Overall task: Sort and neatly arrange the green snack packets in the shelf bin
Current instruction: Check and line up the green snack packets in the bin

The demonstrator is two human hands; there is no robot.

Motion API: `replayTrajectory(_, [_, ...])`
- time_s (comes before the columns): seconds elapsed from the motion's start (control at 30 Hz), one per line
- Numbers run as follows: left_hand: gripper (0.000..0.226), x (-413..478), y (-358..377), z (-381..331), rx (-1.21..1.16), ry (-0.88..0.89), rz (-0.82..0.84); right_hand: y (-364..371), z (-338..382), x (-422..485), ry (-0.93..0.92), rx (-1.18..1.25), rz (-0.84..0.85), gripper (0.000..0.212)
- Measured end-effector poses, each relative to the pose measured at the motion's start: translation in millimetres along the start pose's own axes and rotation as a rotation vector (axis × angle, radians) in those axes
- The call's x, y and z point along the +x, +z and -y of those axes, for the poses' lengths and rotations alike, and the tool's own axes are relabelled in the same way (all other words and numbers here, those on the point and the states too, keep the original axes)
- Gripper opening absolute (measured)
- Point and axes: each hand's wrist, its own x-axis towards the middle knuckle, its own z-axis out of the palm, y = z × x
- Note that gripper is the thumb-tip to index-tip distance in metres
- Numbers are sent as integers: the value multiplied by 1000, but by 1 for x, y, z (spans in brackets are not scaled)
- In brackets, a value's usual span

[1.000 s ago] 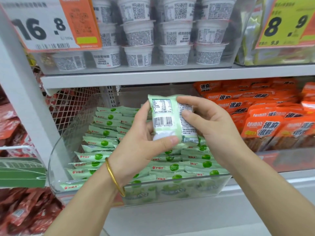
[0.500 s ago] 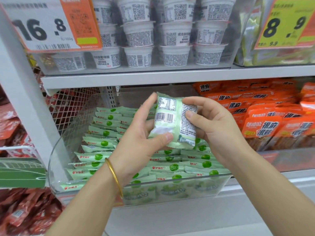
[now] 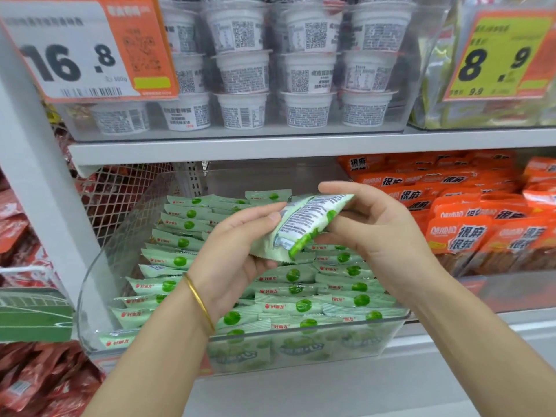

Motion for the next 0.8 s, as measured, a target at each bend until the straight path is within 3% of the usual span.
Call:
replayTrajectory(0.1, [22, 5, 1, 2, 166, -20, -35, -4, 1, 1, -118, -342, -119, 20])
replayTrajectory(0.23, [42, 13, -1, 0, 426, 119, -91, -7, 2, 1, -239, -644, -194, 9])
replayTrajectory(0.3, [46, 13, 3, -4, 420, 206, -16, -9, 0, 0, -267, -718, -225, 6])
replayTrajectory(0.47, [24, 25, 14, 1, 687, 407, 70, -10, 0, -3, -289, -804, -230, 11])
replayTrajectory(0.57, [26, 37, 16, 4, 627, 444, 92, -12, 1, -4, -215, -717, -171, 29])
replayTrajectory(0.63, [29, 44, 17, 5, 605, 460, 120, -14, -1, -4, -245, -794, -163, 32])
replayTrajectory(0.7, [31, 51, 19, 7, 678, 478, 84, -16, -3, -1, -310, -901, -223, 26])
replayTrajectory(0.8, [40, 64, 15, 11, 1054, 516, -81, -14, -7, 7, -459, -1067, -336, 23])
